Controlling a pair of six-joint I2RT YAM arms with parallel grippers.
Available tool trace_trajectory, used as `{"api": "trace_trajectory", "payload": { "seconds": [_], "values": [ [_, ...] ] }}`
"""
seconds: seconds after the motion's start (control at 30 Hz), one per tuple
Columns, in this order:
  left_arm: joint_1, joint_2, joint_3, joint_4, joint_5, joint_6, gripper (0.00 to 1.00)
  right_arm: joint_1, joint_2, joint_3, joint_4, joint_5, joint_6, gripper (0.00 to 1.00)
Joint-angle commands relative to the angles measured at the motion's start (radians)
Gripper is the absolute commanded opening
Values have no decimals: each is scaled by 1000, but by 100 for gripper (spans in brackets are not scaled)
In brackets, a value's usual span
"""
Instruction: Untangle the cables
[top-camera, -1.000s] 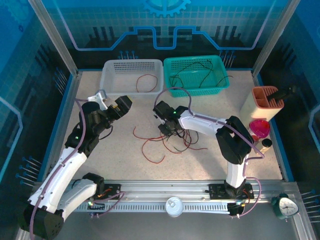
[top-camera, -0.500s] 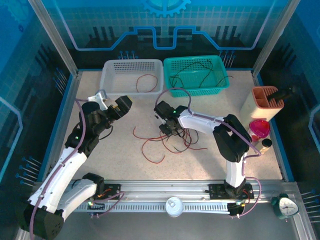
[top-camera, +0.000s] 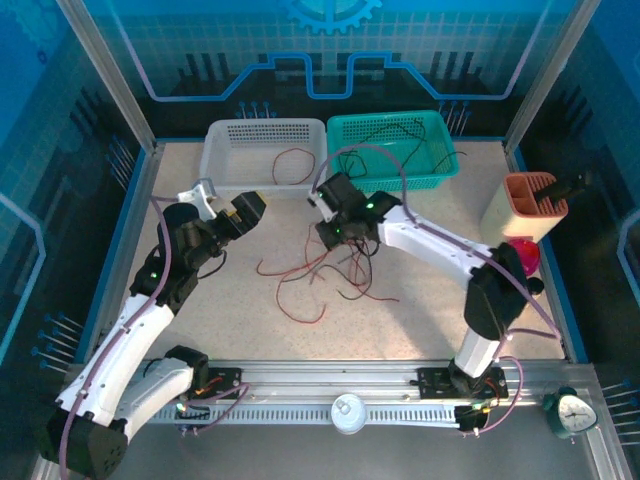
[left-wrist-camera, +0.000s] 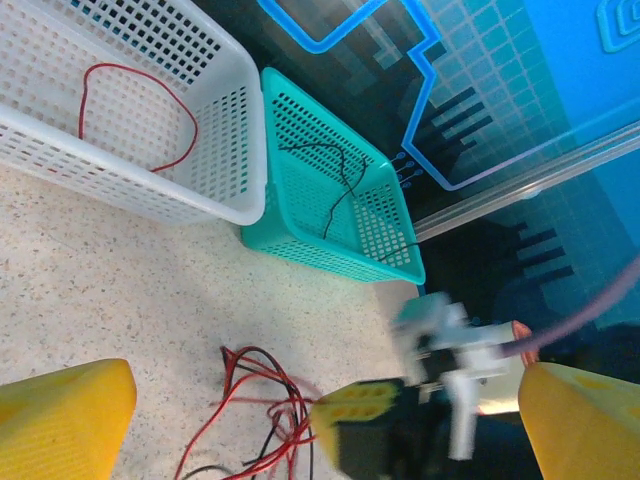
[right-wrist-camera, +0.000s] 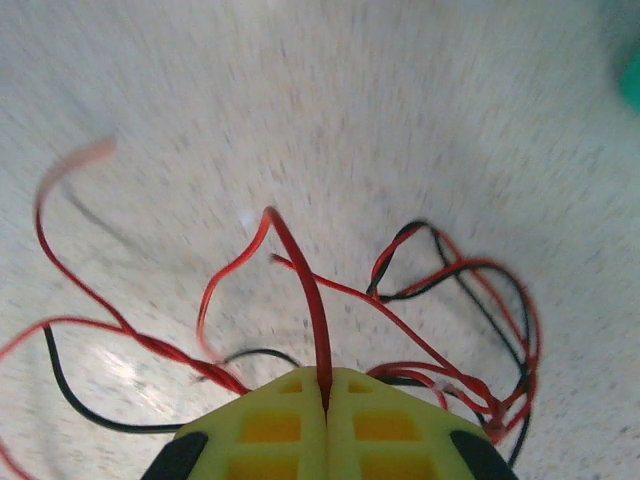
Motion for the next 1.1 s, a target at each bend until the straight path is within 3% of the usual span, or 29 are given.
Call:
{"api": "trace_trajectory", "payload": {
  "seconds": [0.0,0.4,0.63,0.8,1.07],
  "values": [
    [10,1,18,82,66,7,99,-33,-92,59,-28,-45,27,0],
    [10,51,93,188,218,45,99,-149,-267,116,78,-170,158,0],
    [9,87,140,186,249,60,99,-244,-412,-113,428,-369,310,0],
    [2,123,167,179,271,74,99,-277,-395,-225,559,-526,319,0],
    [-48,195,262,113,330,124,93,-278,-410,-230,593,-545,275,0]
  ]
}}
